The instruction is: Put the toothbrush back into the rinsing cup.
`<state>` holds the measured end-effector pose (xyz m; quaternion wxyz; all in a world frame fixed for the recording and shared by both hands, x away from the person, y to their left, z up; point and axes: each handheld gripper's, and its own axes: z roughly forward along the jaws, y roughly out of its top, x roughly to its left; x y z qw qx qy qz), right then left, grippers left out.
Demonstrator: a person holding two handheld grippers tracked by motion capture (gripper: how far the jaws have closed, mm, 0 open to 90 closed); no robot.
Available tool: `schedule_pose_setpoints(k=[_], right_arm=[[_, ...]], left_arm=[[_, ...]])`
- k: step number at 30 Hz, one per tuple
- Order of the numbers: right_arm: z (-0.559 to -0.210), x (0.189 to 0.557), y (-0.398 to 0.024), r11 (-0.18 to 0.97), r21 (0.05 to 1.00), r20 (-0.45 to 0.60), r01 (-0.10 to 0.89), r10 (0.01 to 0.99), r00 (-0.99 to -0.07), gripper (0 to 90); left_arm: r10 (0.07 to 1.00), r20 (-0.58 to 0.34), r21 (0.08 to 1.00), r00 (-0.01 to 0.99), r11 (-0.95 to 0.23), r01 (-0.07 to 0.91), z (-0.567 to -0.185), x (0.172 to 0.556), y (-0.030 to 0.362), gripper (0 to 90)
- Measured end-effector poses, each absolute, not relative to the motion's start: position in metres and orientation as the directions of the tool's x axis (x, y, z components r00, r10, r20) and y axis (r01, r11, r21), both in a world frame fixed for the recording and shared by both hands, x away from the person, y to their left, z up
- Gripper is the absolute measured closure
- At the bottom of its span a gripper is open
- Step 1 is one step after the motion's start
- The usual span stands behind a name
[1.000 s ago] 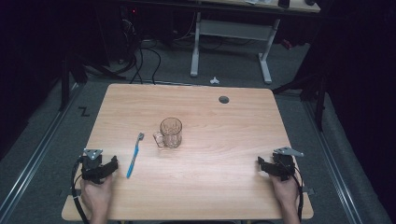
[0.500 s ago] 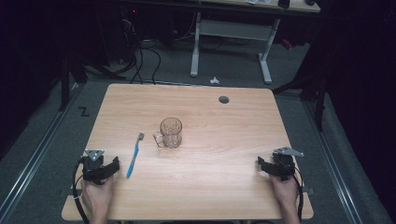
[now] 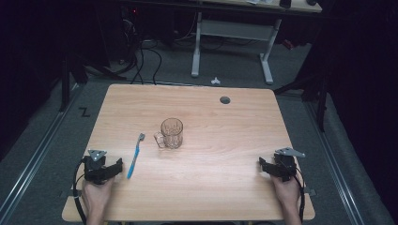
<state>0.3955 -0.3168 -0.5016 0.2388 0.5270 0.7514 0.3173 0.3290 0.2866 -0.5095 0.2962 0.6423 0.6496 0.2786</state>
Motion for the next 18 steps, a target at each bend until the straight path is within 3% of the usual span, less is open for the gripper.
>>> schedule_pose_setpoints(k=[18], right_arm=[[-0.502,0.396,-0.317,0.242,0.729,-0.023,0.640,0.944,-0.330,31.0]], left_arm=[[0.999,-0.042,0.756,0.030,0.012,0.654,-0.496,0.313,0.290,32.0]])
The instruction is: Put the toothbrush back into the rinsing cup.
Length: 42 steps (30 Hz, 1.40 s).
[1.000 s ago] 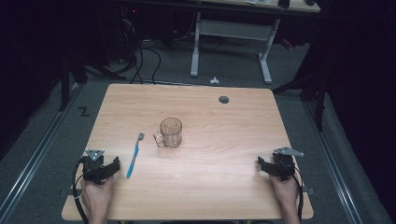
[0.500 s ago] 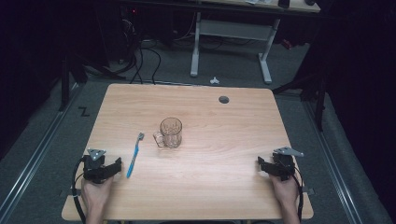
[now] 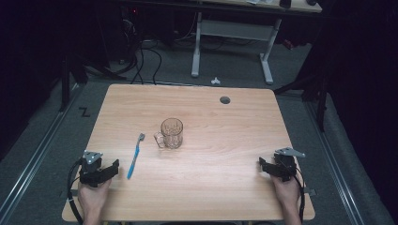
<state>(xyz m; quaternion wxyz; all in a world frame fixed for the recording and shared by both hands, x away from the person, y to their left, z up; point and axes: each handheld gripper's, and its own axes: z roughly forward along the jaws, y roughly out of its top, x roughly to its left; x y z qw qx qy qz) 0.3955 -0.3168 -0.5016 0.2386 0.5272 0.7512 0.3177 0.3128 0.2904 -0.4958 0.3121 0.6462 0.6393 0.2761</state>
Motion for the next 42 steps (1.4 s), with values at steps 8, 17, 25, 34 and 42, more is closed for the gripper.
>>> schedule_pose_setpoints(k=[8,17,25,34,42], right_arm=[[-0.502,0.395,-0.317,0.241,0.728,-0.022,0.642,0.944,-0.329,31.0],[-0.502,0.396,-0.317,0.241,0.729,-0.022,0.641,0.944,-0.329,31.0],[-0.502,0.395,-0.317,0.241,0.728,-0.022,0.641,0.944,-0.329,31.0],[-0.502,0.395,-0.317,0.240,0.728,-0.021,0.642,0.944,-0.329,31.0],[-0.502,0.395,-0.317,0.239,0.729,-0.020,0.641,0.944,-0.329,31.0]], left_arm=[[0.998,-0.051,0.752,0.041,0.011,0.659,-0.493,0.305,0.287,31.8],[0.996,-0.072,0.755,0.052,0.020,0.656,-0.491,0.295,0.283,31.4],[0.994,-0.072,0.753,0.079,0.002,0.658,-0.486,0.289,0.275,31.4],[0.988,-0.047,0.740,0.149,-0.066,0.670,-0.478,0.291,0.259,32.7],[0.978,-0.054,0.721,0.204,-0.103,0.685,-0.474,0.302,0.247,33.2]])
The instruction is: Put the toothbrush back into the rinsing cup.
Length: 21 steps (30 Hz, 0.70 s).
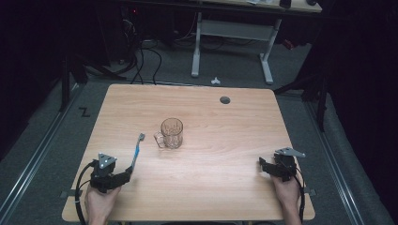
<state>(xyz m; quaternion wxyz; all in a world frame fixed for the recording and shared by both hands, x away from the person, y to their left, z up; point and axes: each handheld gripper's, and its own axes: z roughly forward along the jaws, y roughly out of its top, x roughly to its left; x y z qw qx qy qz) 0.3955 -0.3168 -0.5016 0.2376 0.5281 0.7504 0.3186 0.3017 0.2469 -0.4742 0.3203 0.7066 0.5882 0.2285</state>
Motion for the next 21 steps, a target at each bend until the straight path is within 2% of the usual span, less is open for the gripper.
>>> schedule_pose_setpoints(k=[12,21], right_arm=[[-0.502,0.395,-0.317,0.238,0.729,-0.017,0.642,0.944,-0.330,30.9],[-0.502,0.395,-0.317,0.238,0.729,-0.018,0.641,0.944,-0.331,31.1]], left_arm=[[0.968,-0.068,0.667,0.241,-0.136,0.733,-0.472,0.323,0.234,32.7],[0.970,-0.008,0.646,0.244,-0.181,0.742,-0.470,0.333,0.229,36.8]])
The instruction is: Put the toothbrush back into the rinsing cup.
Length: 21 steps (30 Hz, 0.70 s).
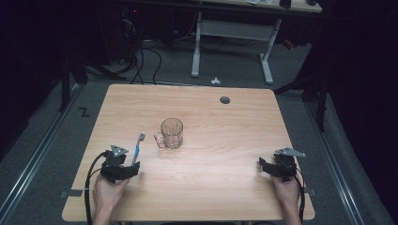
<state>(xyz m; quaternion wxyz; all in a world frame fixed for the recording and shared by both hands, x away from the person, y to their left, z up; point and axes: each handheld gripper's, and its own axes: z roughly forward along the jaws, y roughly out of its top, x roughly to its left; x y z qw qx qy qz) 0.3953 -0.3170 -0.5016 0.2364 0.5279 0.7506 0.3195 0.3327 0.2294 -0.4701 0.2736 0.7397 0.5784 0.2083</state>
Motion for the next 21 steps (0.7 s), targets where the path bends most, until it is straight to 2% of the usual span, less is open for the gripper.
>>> schedule_pose_setpoints(k=[8,13,21], right_arm=[[-0.502,0.395,-0.317,0.239,0.729,-0.017,0.641,0.943,-0.332,31.0],[-0.502,0.395,-0.317,0.238,0.729,-0.016,0.642,0.943,-0.332,31.0],[-0.502,0.395,-0.317,0.238,0.729,-0.016,0.642,0.943,-0.331,31.0]], left_arm=[[0.971,0.014,0.625,0.239,-0.195,0.756,-0.465,0.346,0.227,38.4],[0.975,-0.010,0.613,0.223,-0.170,0.771,-0.463,0.356,0.228,41.8],[0.976,0.002,0.612,0.216,-0.172,0.772,-0.458,0.366,0.227,41.7]])
